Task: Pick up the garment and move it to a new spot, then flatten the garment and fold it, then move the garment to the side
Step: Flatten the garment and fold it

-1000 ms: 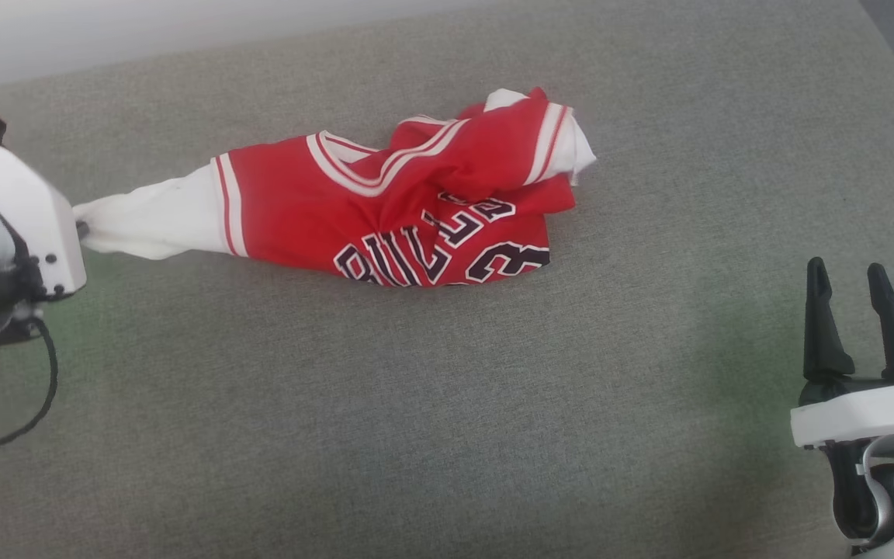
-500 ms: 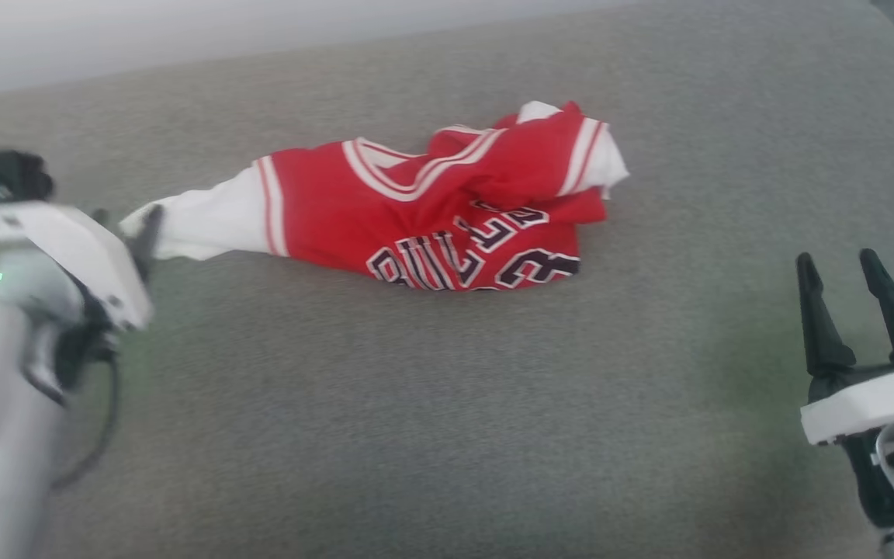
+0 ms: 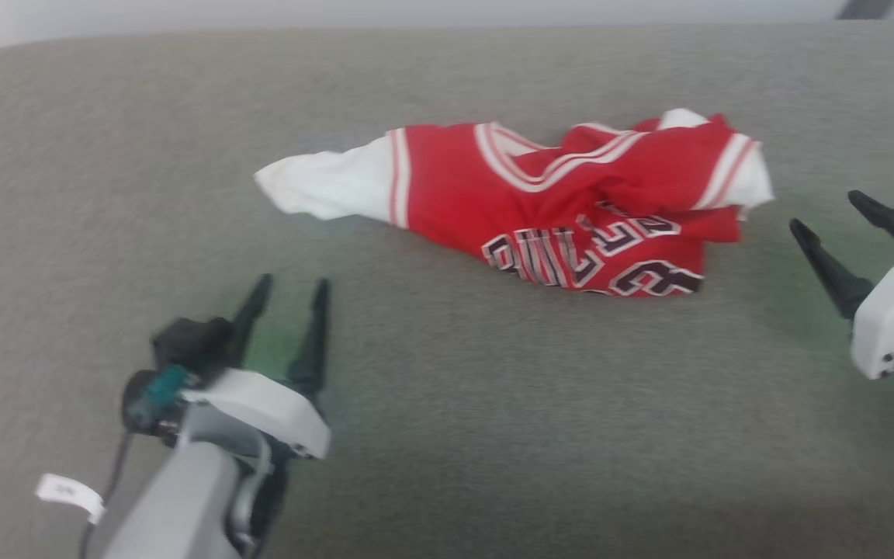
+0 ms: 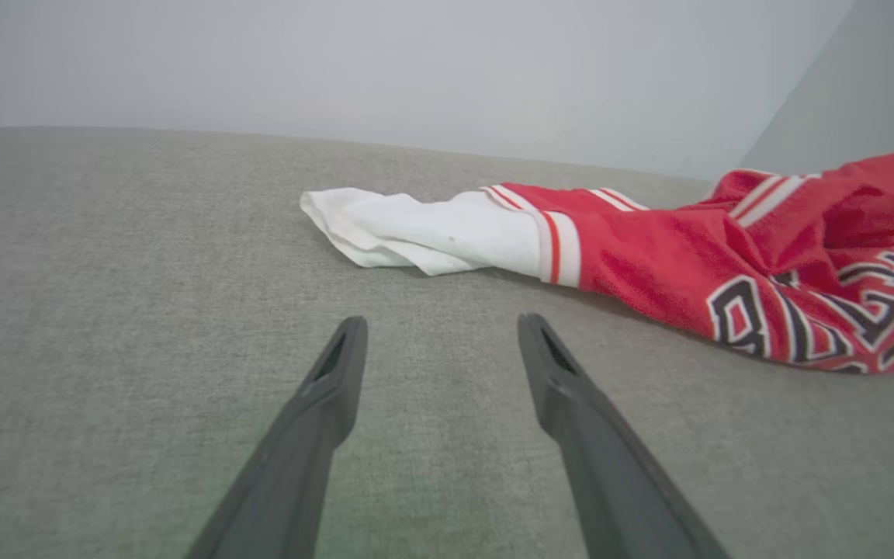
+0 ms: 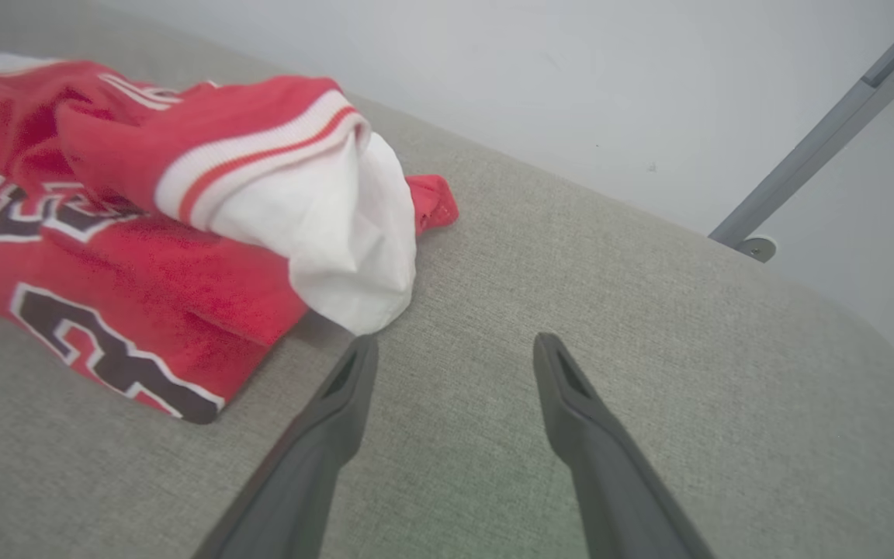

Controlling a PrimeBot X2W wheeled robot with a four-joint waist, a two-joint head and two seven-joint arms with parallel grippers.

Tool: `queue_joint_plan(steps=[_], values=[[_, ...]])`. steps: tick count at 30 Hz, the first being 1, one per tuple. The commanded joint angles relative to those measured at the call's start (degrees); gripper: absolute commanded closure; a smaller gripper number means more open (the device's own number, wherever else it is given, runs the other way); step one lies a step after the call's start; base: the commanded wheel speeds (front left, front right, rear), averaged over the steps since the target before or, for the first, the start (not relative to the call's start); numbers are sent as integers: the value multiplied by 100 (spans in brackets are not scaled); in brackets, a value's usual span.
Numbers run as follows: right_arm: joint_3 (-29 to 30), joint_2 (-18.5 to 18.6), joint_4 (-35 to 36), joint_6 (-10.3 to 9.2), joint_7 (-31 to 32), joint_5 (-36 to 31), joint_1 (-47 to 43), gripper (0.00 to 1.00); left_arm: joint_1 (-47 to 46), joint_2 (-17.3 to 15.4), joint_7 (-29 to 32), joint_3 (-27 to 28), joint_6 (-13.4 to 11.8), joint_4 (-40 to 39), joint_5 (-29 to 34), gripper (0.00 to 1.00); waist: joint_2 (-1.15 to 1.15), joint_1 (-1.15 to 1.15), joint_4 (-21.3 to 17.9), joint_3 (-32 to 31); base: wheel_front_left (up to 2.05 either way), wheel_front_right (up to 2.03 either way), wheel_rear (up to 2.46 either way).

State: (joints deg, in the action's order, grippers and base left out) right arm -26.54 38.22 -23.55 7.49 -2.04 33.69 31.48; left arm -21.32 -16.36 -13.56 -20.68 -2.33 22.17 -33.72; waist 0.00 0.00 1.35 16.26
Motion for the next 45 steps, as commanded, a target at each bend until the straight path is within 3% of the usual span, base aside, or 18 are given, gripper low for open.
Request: queue_joint_plan(steps=[1, 8, 16, 17, 19, 20, 22, 26, 30, 35, 39, 45], values=[[-299, 228, -15, -1, 211, 105, 203, 0, 109, 92, -91, -60, -85, -144, 197, 0, 0, 0, 291, 152, 0, 0, 0], [-1657, 1062, 26, -1, 1184, 989, 1049, 0, 599, 585, -166, 63, -382, -1077, 845, 0, 0, 0, 795, 408, 0, 0, 0], [-2643, 1464, -9, -1, 1229, 1486, 1789, 0, 921, 910, -170, 427, -194, -1531, 1173, 0, 0, 0, 1008, 666, 0, 0, 0], [-2758, 1498, -29, -1, 1206, 1512, 1840, 12, 933, 931, -170, 464, -175, -1530, 1196, 0, 0, 0, 1010, 677, 0, 0, 0], [-2972, 1547, -68, -1, 1149, 1545, 1935, 58, 928, 990, -170, 544, -127, -1533, 1225, 0, 0, 0, 1002, 698, 0, 0, 0], [-3064, 1575, -90, -1, 1096, 1511, 1989, 70, 924, 1019, -170, 578, -107, -1535, 1259, 0, 0, 0, 986, 697, 0, 0, 0], [-3217, 1604, -140, -1, 959, 1471, 2082, 75, 935, 1067, -171, 640, -71, -1531, 1310, 0, 0, 0, 933, 683, 0, 0, 0], [-3484, 1614, -192, -1, 751, 1418, 2207, 75, 960, 1108, -171, 773, 5, -1505, 1391, 0, 0, 0, 761, 638, 0, 0, 0], [-3631, 1611, -219, -1, 559, 1545, 2336, 100, 921, 1150, -171, 863, 95, -1490, 1476, 0, 0, 0, 554, 613, 0, 0, 0], [-3618, 1587, -418, -1, 45, 1729, 2420, 100, 794, 1203, -170, 984, 204, -1483, 1532, 0, 0, 0, 316, 621, 0, 0, 0], [-3793, 1522, -443, -1, 96, 1837, 2404, 100, 779, 1211, -170, 1006, 248, -1440, 1548, 0, 0, 0, 240, 617, 0, 0, 0], [-3936, 1836, -712, -1, -31, 1829, 2452, 100, 826, 1232, -171, 1087, 287, -1398, 1598, 0, 0, 0, 156, 615, 0, 0, 0]])
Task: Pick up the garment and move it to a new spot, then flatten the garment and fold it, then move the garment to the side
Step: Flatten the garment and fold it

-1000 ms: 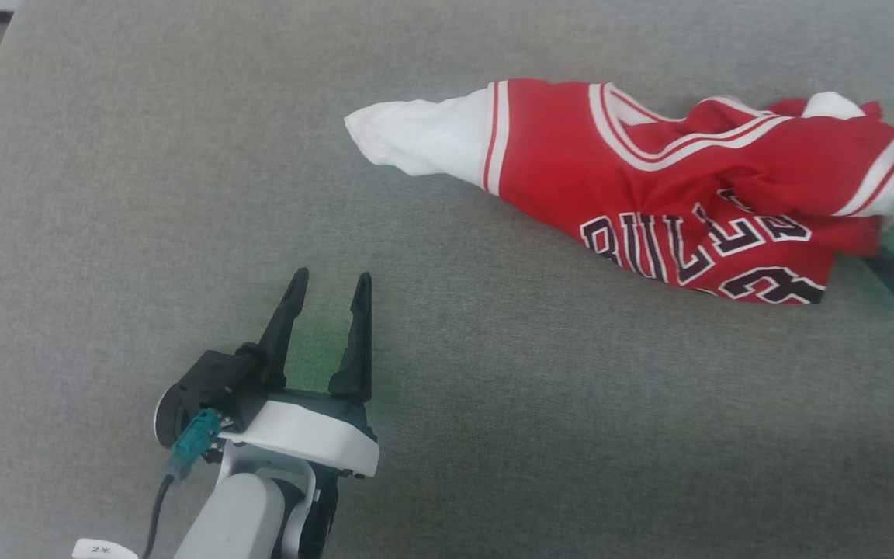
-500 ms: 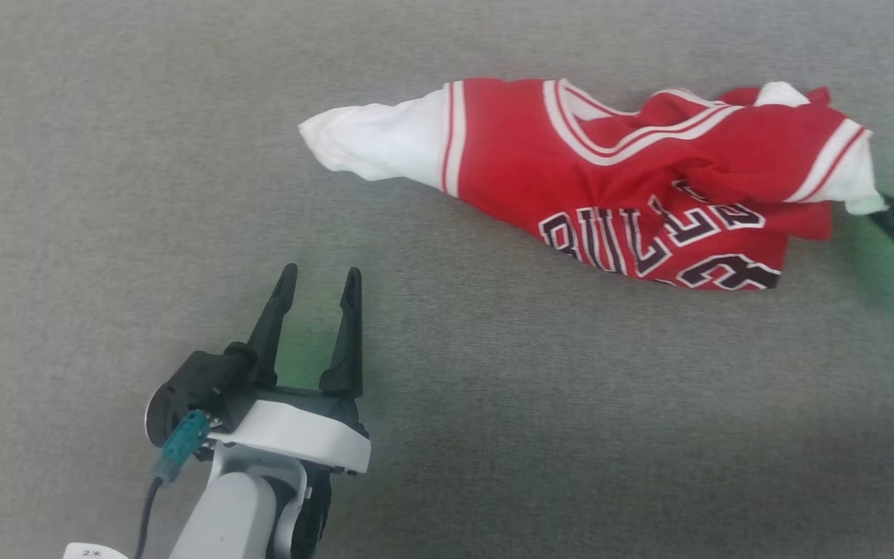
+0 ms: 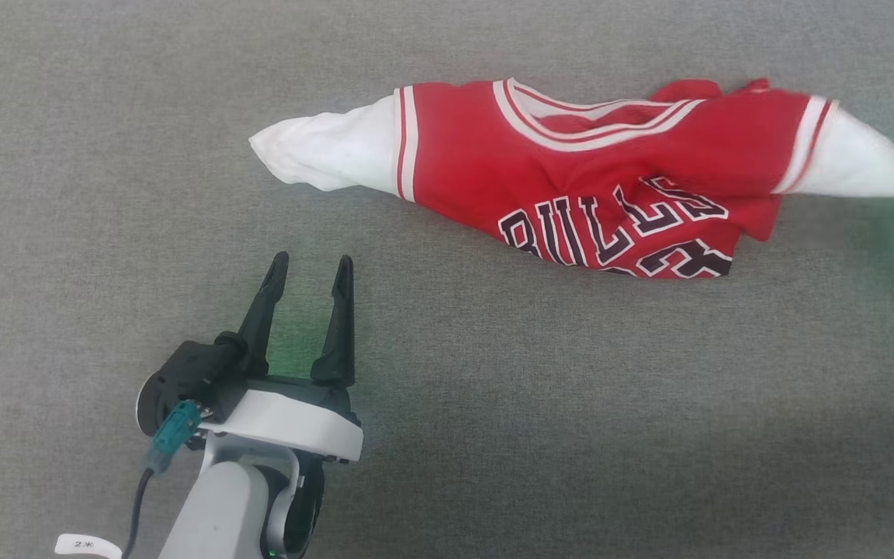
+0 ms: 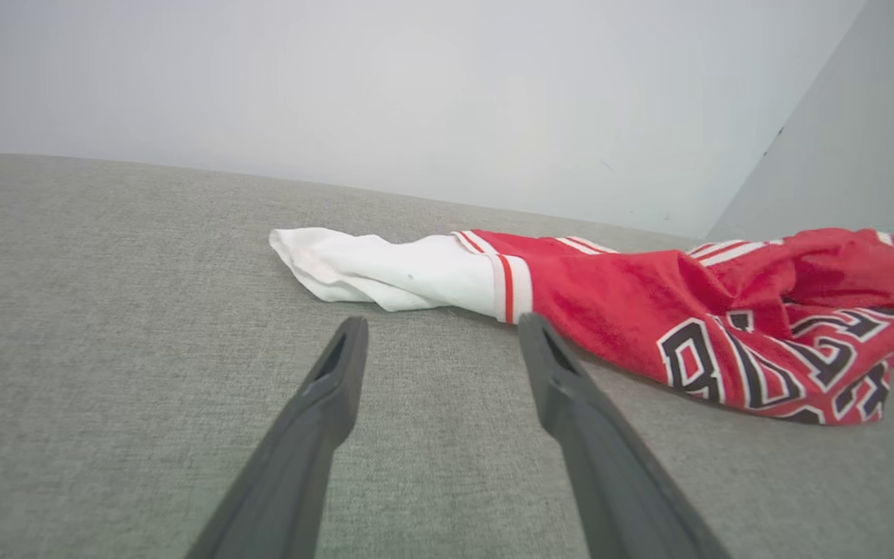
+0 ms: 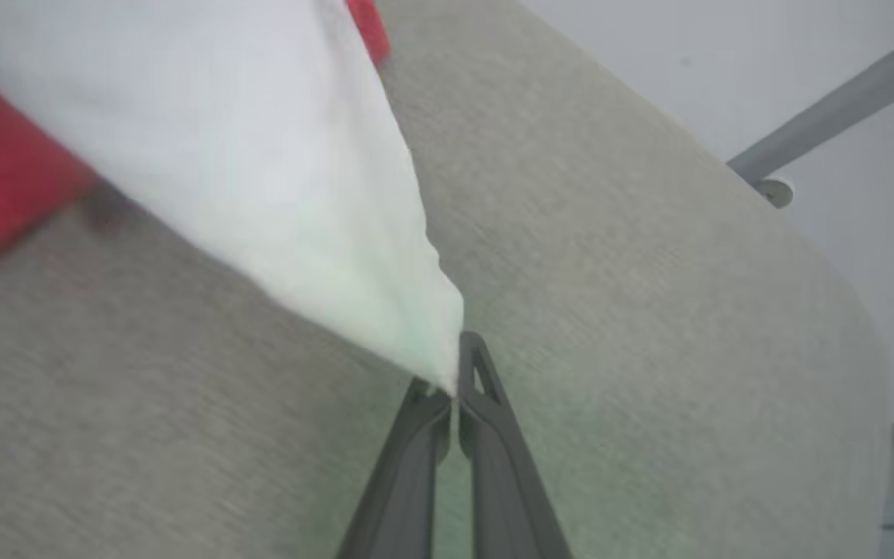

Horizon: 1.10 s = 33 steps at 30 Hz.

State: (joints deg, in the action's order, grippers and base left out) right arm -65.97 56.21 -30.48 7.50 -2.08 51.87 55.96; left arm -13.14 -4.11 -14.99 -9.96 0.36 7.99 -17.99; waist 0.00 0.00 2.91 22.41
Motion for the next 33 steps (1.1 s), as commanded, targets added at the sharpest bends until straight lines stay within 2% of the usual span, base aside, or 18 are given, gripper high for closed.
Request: queue_joint_plan(steps=[1, 4, 8, 14, 18, 19, 20, 21, 24, 27, 29, 33], values=[[49, 97, -114, -2, -85, 60, -39, 100, 25, 10, -28, 30, 23, 16, 22, 0, 0, 0, -6, 4, 0, 0, 0], [139, 337, -487, -2, -234, 134, -237, 100, 66, 21, -28, 69, 18, -18, 25, 0, 0, 0, -2, 33, 0, 0, 0], [395, 476, -1144, -2, -466, 410, -568, 100, 80, 36, -28, 110, 20, -55, 51, 0, 0, 0, 8, 95, 0, 0, 0], [672, 256, -2109, -3, -724, 564, -879, 100, 62, 52, -28, 148, 26, -52, 109, 0, 0, 0, -3, 152, 0, 0, 0], [761, -38, -2350, -3, -826, 657, -962, 100, 45, 51, -28, 165, 33, 10, 134, 0, 0, 0, -39, 122, 0, 0, 0], [780, -75, -2412, -3, -874, 652, -959, 91, 46, 43, -28, 174, 36, 29, 140, 0, 0, 0, -56, 102, 0, 0, 0], [799, -134, -2460, -3, -930, 669, -963, 59, 49, 31, -28, 177, 51, 46, 144, 0, 0, 0, -72, 72, 0, 0, 0], [811, -186, -2499, -3, -979, 682, -993, 2, 50, 10, -29, 168, 67, 65, 149, 0, 0, 0, -88, 38, 0, 0, 0], [954, -342, -2582, -2, -1181, 767, -1108, 0, -44, -111, 23, 142, 156, 97, 167, 0, 0, 0, -136, -100, 0, 0, 0], [1275, -443, -2507, -2, -1296, 945, -1309, 0, -285, -374, 242, 91, 288, -1, 246, 0, 0, 0, -223, -268, 0, 0, 0], [1757, -461, -2286, -2, -1320, 969, -1337, 0, -503, -568, 498, 23, 401, -86, 275, 0, 0, 0, -318, -361, 0, 0, 0], [3178, -708, -1584, -2, -1306, 744, -1862, 0, -1198, -1007, 1306, -244, 639, -167, 34, 0, 0, 0, -620, -438, 0, 0, 0]])
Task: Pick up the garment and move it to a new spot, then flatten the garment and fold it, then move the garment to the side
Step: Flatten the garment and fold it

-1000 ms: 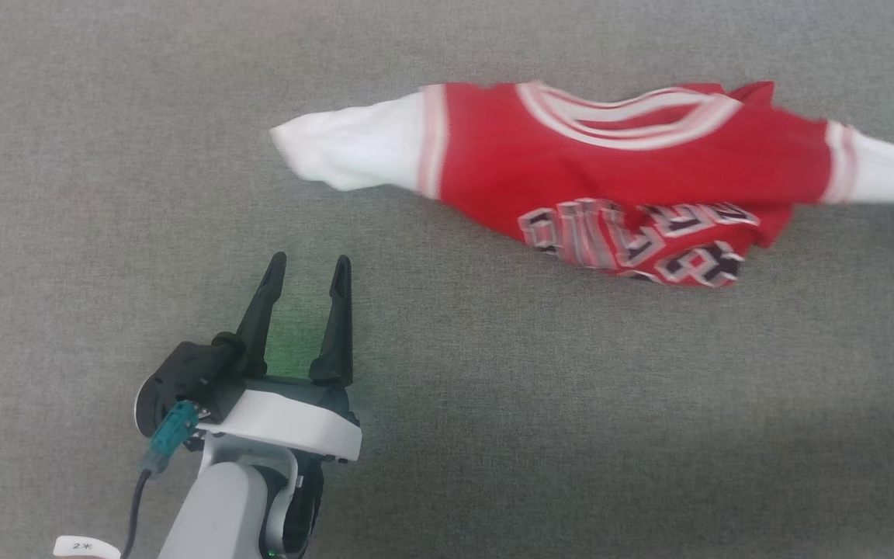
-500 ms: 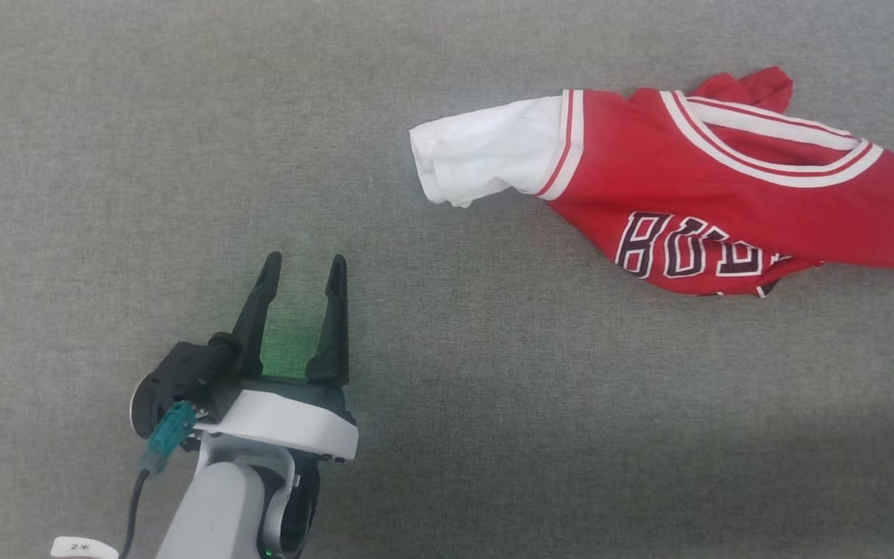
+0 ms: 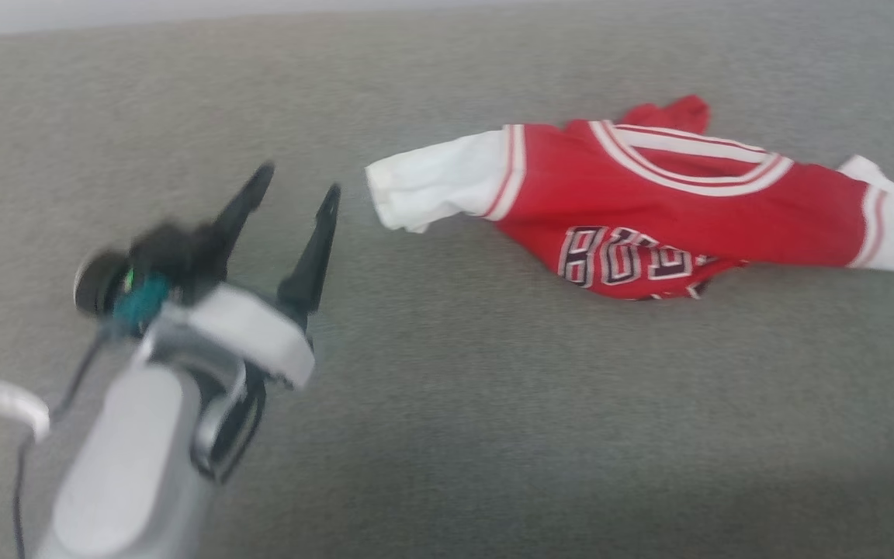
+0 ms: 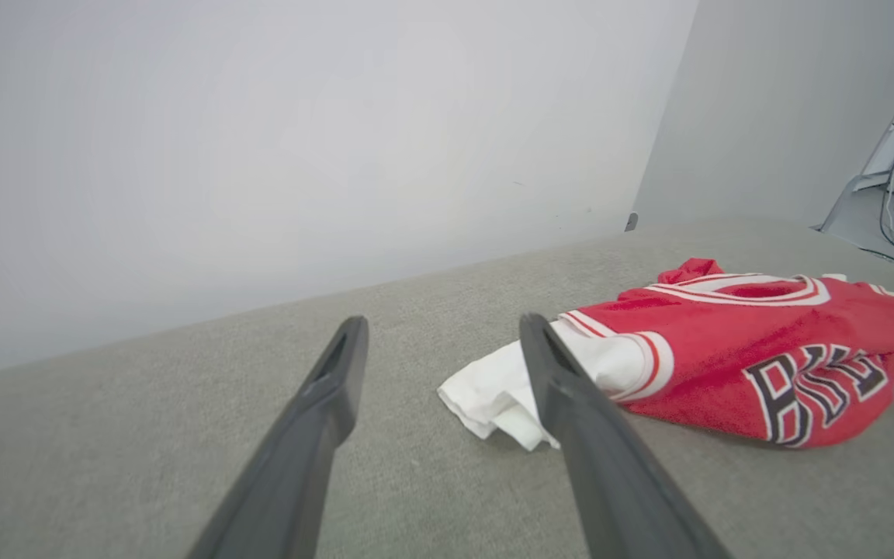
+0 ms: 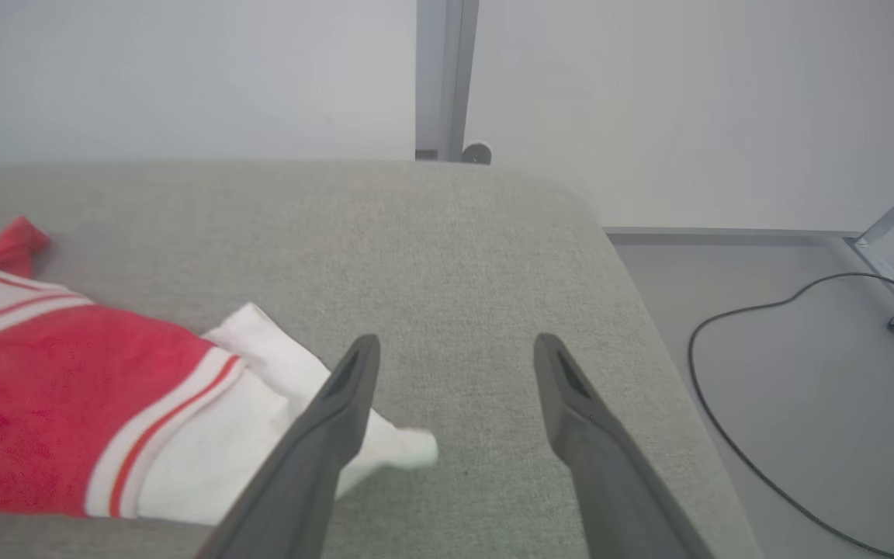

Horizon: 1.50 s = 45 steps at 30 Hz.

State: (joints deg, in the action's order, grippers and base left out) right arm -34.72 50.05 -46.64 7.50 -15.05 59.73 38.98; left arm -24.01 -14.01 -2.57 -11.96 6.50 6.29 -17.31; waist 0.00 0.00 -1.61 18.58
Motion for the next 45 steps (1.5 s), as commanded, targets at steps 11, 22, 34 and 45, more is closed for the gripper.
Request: queue_joint_plan(steps=[11, 22, 34, 45], values=[[2374, -1446, 2138, -2, -13, -1247, -1682, 0, -2498, -1128, 3315, -1301, 101, 1369, -2409, 0, 0, 0, -1209, 290, 0, 0, 0], [2845, -1996, 3071, -2, -13, -1723, -2104, 0, -3765, -1576, 5490, -1813, 92, 3136, -2938, 0, 0, 0, -1727, 710, 0, 0, 0], [2935, -1955, 3275, -2, -14, -1833, -2132, 0, -3709, -1428, 5544, -1592, 100, 3145, -3535, 100, 0, 0, -1492, 679, 0, 0, 0], [2872, -1845, 3285, -2, -14, -1763, -2080, 0, -4106, -1764, 3137, -1149, -412, 3872, -2829, 100, 0, 0, -1400, 673, 0, 0, 0]])
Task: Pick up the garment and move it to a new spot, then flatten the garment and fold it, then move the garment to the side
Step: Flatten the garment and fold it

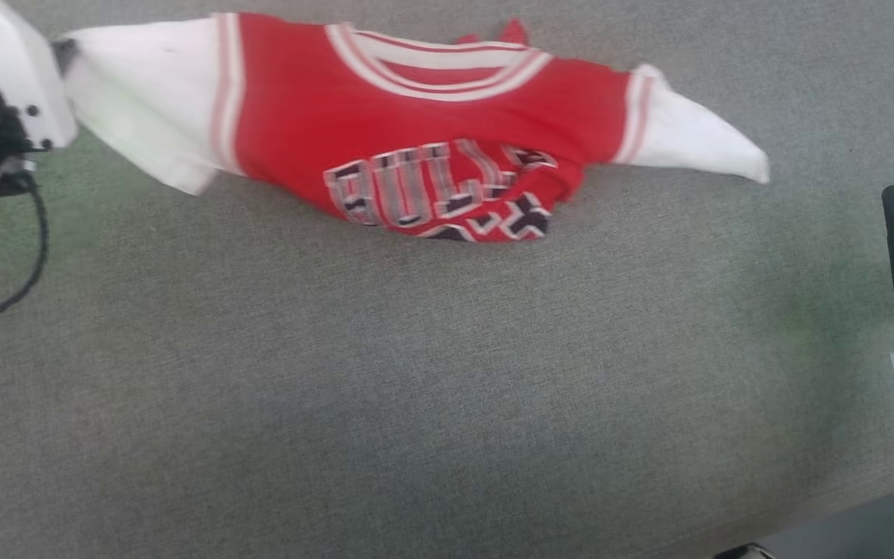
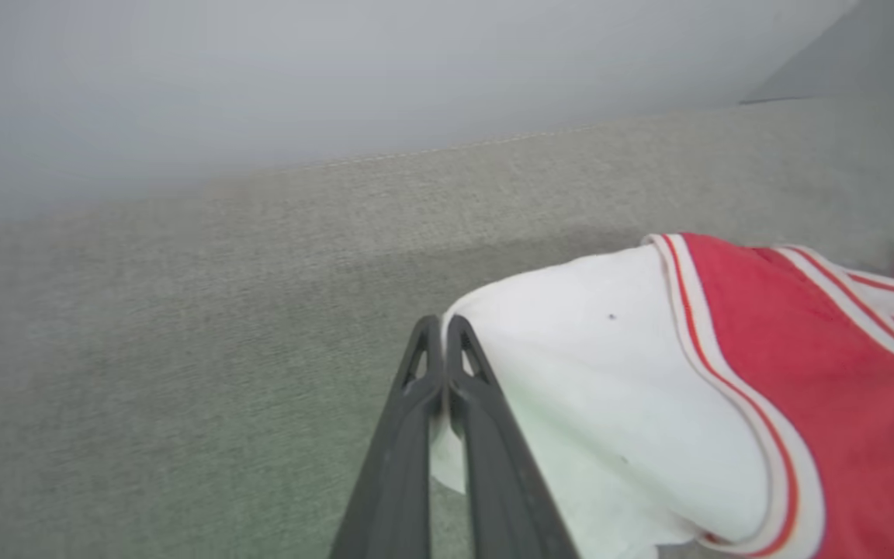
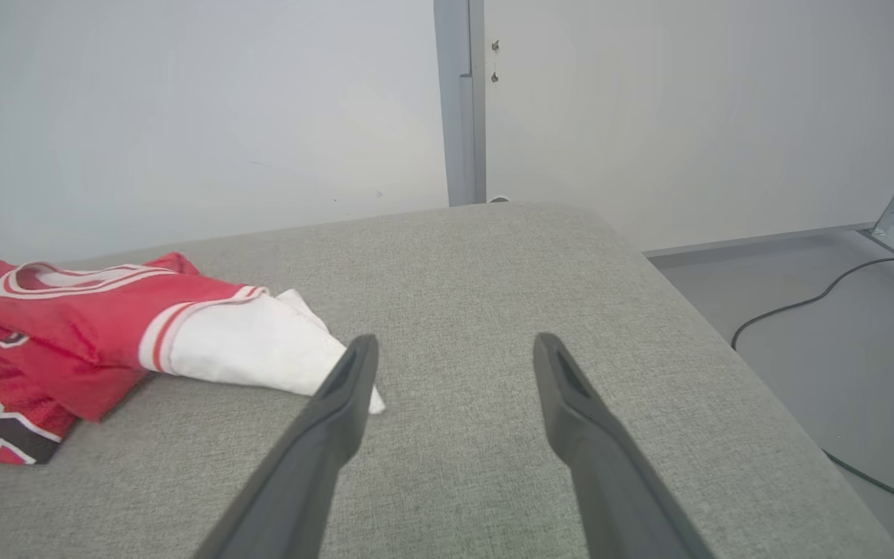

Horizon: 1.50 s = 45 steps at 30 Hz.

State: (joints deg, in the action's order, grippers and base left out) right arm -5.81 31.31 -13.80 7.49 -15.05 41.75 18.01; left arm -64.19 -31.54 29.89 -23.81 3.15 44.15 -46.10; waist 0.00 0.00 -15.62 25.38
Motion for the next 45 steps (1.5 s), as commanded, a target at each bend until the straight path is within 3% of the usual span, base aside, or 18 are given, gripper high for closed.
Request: queue_joint_plan(steps=[1, 9, 17, 20, 21, 22, 23, 30, 36, 40, 45], values=[[-19, 40, -3, 0, -14, 38, -2, 0, -109, -30, -270, 86, -192, 198, 83, 100, 0, 0, 0, -10, 0, 0, 0], [-58, 95, -35, 0, -14, 79, -54, 0, -67, -114, -976, -75, -733, 1026, 547, 100, 0, 0, -18, -52, 0, 0, 0], [-119, 240, -49, 0, 28, 88, 71, 0, -111, 42, -1460, -95, -846, 1523, 618, 100, 0, 0, 100, -133, 0, 0, 0], [-133, 264, -33, 0, 73, 70, 110, 0, -20, 164, -1451, -135, -638, 1661, 511, 98, 0, 0, 177, -192, 0, 0, 0], [-140, 271, -27, 0, 88, 59, 102, 0, 1, 225, -1468, -106, -560, 1692, 450, 70, 0, 0, 210, -218, 0, 0, 0], [-154, 279, -21, 0, 93, 48, 94, 0, 15, 251, -1505, -100, -485, 1719, 450, 31, 0, 0, 243, -248, 0, 0, 0], [-166, 286, -13, -1, 125, 39, 89, 0, 27, 266, -1550, -120, -400, 1732, 439, 0, 0, 0, 273, -280, 0, 0, 0], [-251, 378, 31, -1, 328, -43, 49, 0, 370, 403, -2493, -119, 170, 1578, 354, 0, 0, 0, 583, -638, 0, 0, 0], [-276, 543, -12, 0, 627, -48, -100, 0, 1242, 713, -3801, -285, 361, 985, 425, 0, 0, 0, 1069, -1014, 0, 0, 0], [-406, 739, 9, 0, 954, 44, -104, 0, 2002, 993, -4361, -420, 264, 353, 583, 0, 0, 0, 1432, -1121, 0, 0, 0], [-683, 1155, 68, 0, 1473, 227, 147, 0, 3084, 1256, -4516, -234, -280, -998, 898, 0, 0, 0, 1855, -1042, 0, 0, 0]])
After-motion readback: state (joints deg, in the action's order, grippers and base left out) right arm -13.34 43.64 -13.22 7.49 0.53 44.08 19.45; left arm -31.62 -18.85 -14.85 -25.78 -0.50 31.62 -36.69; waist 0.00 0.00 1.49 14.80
